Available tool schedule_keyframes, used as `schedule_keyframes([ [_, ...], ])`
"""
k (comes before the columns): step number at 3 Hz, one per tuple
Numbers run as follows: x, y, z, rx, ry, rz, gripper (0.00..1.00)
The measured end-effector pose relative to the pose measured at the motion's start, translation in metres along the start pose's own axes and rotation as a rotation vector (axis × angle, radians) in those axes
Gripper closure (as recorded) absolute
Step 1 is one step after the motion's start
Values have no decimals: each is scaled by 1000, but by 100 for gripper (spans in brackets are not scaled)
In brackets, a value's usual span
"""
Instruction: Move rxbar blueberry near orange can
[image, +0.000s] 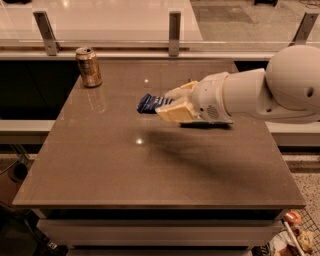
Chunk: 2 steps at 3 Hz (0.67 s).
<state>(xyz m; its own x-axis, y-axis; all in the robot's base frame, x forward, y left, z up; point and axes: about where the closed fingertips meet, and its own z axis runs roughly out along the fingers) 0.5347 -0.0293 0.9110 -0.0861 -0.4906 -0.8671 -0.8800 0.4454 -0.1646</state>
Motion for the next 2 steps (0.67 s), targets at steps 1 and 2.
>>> schedule_keyframes([
  [1,-21,-36,15,64,4,-6,100],
  [2,-46,-61,49,116,22,-43,100],
])
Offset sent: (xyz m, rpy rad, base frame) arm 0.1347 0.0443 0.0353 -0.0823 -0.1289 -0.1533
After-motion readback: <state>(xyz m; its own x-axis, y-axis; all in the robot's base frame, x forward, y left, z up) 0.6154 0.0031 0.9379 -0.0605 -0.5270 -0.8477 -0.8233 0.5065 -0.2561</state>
